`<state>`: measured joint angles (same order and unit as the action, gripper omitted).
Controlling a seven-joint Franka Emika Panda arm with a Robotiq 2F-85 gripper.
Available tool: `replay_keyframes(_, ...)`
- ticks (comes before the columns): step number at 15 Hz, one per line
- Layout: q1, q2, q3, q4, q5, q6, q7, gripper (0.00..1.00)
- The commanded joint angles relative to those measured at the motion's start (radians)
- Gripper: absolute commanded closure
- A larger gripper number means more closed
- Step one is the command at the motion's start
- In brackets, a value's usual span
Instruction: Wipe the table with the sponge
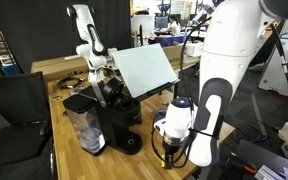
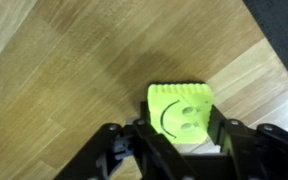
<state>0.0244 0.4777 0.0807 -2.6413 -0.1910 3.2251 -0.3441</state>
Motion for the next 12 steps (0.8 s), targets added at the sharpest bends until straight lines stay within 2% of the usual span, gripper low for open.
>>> replay_keyframes(1, 0.05, 0.005, -0.048, 0.006, -0.015, 0.002, 0.037, 0.71)
replay_keyframes(6, 0.149, 0.027, -0.177, 0.03, 0.014, -0.039, 0.109, 0.71)
replay_keyframes(12, 0.17, 0.063, -0.305, 0.051, 0.02, -0.026, 0.15, 0.71)
